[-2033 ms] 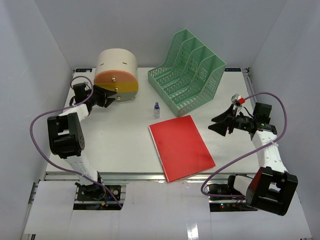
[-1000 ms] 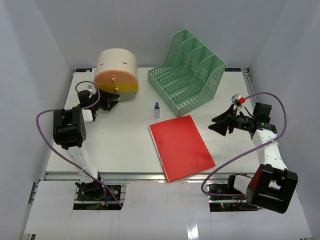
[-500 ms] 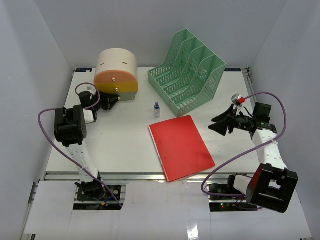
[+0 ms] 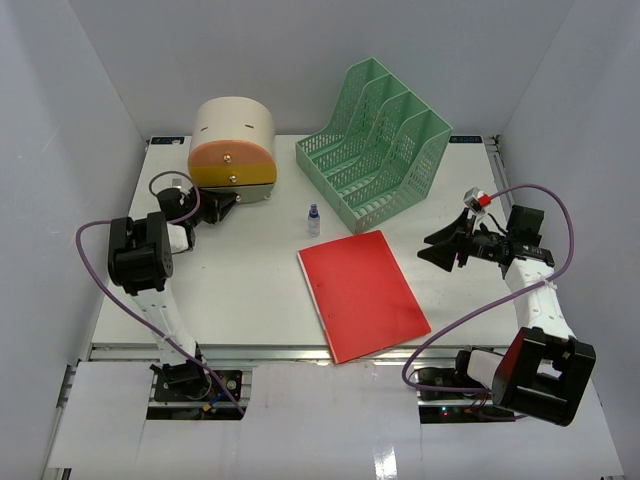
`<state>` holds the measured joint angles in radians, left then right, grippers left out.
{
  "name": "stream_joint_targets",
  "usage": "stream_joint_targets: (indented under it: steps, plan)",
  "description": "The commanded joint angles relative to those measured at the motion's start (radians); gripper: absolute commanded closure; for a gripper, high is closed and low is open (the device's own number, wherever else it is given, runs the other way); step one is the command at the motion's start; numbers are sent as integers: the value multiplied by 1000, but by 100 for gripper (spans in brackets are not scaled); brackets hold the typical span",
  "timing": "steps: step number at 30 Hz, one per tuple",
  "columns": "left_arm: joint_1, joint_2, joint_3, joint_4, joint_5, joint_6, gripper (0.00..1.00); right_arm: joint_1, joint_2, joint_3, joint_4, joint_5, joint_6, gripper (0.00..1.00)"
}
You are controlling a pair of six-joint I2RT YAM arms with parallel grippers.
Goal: Organize the desk
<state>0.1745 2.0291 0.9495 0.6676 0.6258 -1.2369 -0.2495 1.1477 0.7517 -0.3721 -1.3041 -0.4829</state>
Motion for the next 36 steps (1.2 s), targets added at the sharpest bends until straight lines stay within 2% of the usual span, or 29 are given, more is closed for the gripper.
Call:
stream_joint_targets:
  steps: [1, 11, 15, 17, 19, 20, 25, 31, 36]
  plan:
    - [3, -96, -87, 46, 18, 8, 80, -11, -6, 31, -2, -11, -13, 36]
    - [20, -294, -353, 64, 61, 83, 79, -16, -18, 26, -4, -18, -14, 36]
    - [26, -346, -394, 51, 56, 102, 72, -16, -25, 22, -5, -18, -16, 36]
    - [28, -346, -383, 45, 59, 101, 62, -17, -27, 21, -5, -16, -19, 36]
    - [29, -337, -355, 35, 64, 96, 47, -16, -30, 19, -4, -15, -20, 36]
    - [29, -326, -336, 34, 64, 93, 44, -16, -30, 19, -4, -15, -20, 36]
    - [29, -240, -224, 27, 71, 78, 38, -16, -28, 21, -5, -13, -20, 36]
    - [25, -135, -88, 1, 73, 74, 37, -16, -24, 24, -4, -14, -19, 36]
    - [15, -77, -38, -1, 73, 74, 37, -16, -13, 28, -3, -20, -16, 36]
